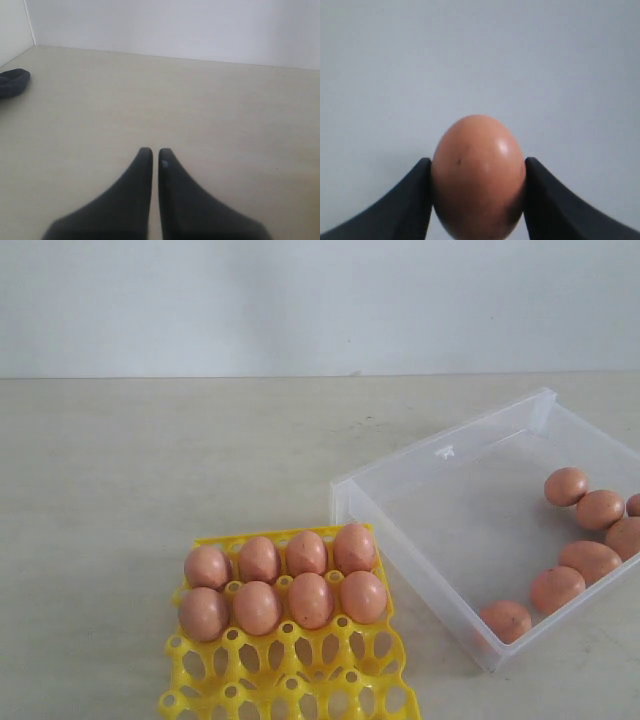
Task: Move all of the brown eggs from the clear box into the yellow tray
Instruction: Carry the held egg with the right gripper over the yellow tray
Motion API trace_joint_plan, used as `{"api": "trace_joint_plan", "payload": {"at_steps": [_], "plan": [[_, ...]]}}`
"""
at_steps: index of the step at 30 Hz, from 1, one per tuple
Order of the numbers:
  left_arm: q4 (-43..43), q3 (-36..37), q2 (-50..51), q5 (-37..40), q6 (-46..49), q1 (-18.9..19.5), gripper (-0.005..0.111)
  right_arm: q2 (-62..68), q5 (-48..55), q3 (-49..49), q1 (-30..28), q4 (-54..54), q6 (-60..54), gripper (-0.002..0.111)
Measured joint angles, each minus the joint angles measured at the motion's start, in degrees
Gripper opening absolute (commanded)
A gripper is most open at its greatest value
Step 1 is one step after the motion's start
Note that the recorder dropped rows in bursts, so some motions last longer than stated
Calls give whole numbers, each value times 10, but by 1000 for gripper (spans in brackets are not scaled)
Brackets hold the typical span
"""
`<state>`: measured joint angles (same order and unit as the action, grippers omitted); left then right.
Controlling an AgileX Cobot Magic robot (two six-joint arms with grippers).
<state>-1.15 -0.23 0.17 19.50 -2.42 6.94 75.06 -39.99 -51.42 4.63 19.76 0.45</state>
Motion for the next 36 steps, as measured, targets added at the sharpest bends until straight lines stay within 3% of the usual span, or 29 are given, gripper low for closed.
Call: {"api": "trace_joint_plan", "payload": {"at_steps": [3, 7, 12, 18, 28, 36], "plan": [[0, 0, 0, 0, 0, 0, 4, -7, 5, -5, 0, -257, 273, 0], [0, 0, 0, 0, 0, 0, 4, 10, -106, -5, 0, -564, 560, 0], [0, 0, 0, 0, 0, 0, 4, 70, -268, -5, 3, -725, 729, 0], [0, 0, 0, 0, 0, 0, 4, 127, -284, -5, 65, -773, 763, 0], [0, 0, 0, 0, 0, 0, 4, 225, -267, -5, 271, -789, 700, 0], [0, 0, 0, 0, 0, 0, 4, 322, -245, -5, 313, -875, 693, 0]]}}
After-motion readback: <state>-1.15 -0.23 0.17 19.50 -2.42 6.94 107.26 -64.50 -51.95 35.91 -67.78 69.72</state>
